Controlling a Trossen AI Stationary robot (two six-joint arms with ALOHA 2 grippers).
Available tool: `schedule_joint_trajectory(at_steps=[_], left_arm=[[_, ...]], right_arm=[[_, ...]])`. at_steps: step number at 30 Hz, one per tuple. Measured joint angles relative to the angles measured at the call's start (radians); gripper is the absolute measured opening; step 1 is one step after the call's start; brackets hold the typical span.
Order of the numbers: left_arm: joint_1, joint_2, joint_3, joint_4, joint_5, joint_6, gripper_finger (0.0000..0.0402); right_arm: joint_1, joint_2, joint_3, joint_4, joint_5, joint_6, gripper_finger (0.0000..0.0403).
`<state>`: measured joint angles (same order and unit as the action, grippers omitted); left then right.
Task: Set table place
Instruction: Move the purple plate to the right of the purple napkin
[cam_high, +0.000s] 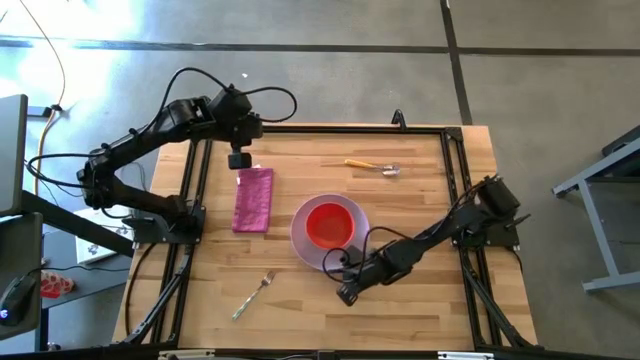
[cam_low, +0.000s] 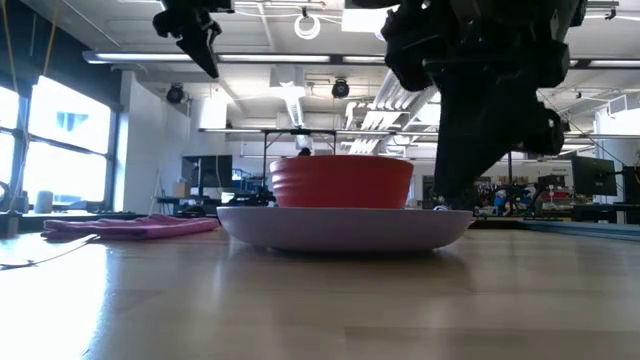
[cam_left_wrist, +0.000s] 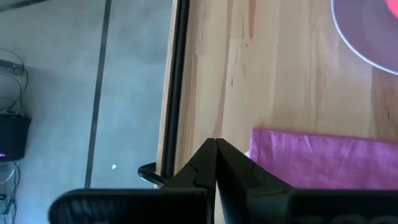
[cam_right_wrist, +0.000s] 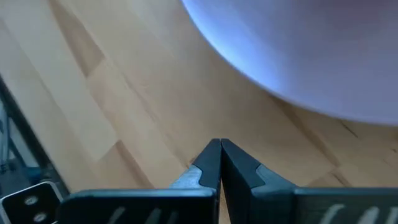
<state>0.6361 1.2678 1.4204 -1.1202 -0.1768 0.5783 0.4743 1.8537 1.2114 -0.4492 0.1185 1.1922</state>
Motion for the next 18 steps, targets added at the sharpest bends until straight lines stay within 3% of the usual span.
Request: schedule_joint_trajectory(at_steps=[18], left_arm=[[-0.001,0.0,0.0,-0.007,0.0,-0.003,0.0]], right_arm=[[-0.111,0.001,-0.01,-0.135,0.07,-0.152,0.0]])
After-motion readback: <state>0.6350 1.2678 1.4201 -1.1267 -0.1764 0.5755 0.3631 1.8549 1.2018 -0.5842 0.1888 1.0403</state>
